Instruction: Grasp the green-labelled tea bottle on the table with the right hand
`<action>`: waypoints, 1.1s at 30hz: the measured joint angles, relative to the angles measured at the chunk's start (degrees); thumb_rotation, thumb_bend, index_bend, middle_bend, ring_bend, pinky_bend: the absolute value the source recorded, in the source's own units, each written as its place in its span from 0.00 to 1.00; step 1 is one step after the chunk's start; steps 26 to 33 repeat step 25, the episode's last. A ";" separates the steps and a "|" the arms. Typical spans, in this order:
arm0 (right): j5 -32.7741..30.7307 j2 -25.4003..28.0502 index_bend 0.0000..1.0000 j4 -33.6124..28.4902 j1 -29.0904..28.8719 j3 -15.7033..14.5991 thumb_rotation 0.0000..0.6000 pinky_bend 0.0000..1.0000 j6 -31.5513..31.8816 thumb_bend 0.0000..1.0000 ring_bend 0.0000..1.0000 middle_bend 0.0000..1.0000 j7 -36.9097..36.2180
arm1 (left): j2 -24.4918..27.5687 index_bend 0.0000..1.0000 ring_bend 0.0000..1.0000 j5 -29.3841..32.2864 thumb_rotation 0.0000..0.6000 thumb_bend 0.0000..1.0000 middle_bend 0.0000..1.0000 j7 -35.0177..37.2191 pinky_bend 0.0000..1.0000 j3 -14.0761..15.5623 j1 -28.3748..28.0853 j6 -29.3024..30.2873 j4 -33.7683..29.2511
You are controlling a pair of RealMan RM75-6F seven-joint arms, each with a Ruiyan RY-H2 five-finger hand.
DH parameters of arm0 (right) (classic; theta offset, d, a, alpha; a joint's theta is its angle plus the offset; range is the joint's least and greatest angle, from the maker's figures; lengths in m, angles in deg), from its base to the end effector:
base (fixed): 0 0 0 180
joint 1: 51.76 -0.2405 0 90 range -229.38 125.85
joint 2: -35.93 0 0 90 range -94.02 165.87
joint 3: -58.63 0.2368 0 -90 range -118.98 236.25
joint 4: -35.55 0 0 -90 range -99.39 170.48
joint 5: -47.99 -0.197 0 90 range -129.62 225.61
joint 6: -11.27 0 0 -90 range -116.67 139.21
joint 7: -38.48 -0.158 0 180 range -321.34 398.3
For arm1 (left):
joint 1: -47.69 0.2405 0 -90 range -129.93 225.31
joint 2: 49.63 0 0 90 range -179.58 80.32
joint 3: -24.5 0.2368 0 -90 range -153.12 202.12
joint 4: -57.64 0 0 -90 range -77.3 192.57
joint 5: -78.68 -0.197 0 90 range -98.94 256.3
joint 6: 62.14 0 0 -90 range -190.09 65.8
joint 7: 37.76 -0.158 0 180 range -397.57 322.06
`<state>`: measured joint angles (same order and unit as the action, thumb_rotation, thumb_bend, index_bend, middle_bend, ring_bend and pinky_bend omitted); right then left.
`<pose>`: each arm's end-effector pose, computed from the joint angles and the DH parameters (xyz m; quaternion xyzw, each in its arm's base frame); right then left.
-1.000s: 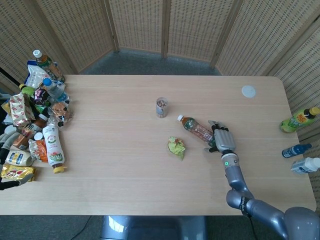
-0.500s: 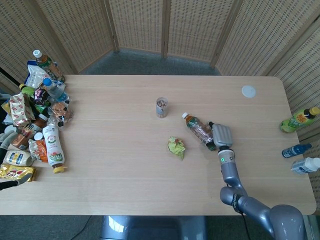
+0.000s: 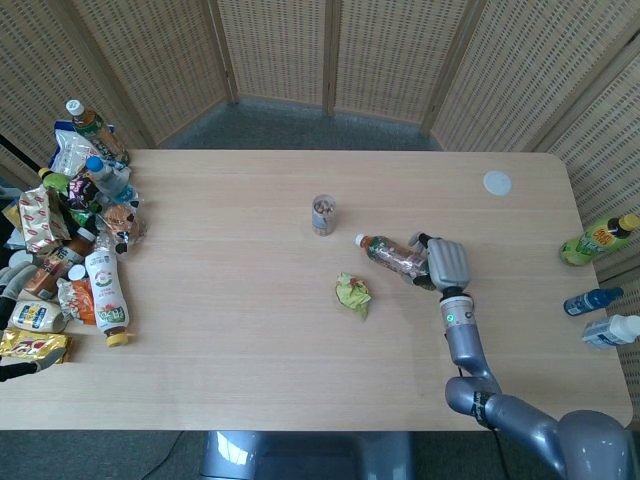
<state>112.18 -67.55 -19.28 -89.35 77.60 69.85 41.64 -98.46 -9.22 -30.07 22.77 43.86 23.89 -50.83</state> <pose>-0.2081 -0.3849 -0.0039 0.5805 -0.4578 0.4227 0.5242 -0.2491 0.1805 0.2104 -0.5740 -0.4290 -0.4320 0.5476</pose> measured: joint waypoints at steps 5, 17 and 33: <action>1.06 5.91 0.39 -9.78 1.52 1.06 1.00 0.58 4.04 0.09 0.46 0.57 1.64 | -0.04 0.00 0.00 -0.63 1.00 0.00 0.00 -0.20 0.00 0.19 -0.02 0.02 -0.21; 3.20 20.81 0.39 -34.34 4.45 4.93 1.00 0.58 11.81 0.08 0.46 0.57 6.95 | -0.44 0.00 0.00 -1.62 1.00 0.00 0.00 -1.56 0.00 0.62 -0.04 0.04 -1.03; 4.17 27.54 0.39 -45.47 5.22 6.84 1.00 0.58 15.03 0.04 0.46 0.57 10.43 | -0.35 0.00 0.00 -2.04 1.00 0.00 0.00 -1.67 0.00 0.75 0.12 0.43 -1.25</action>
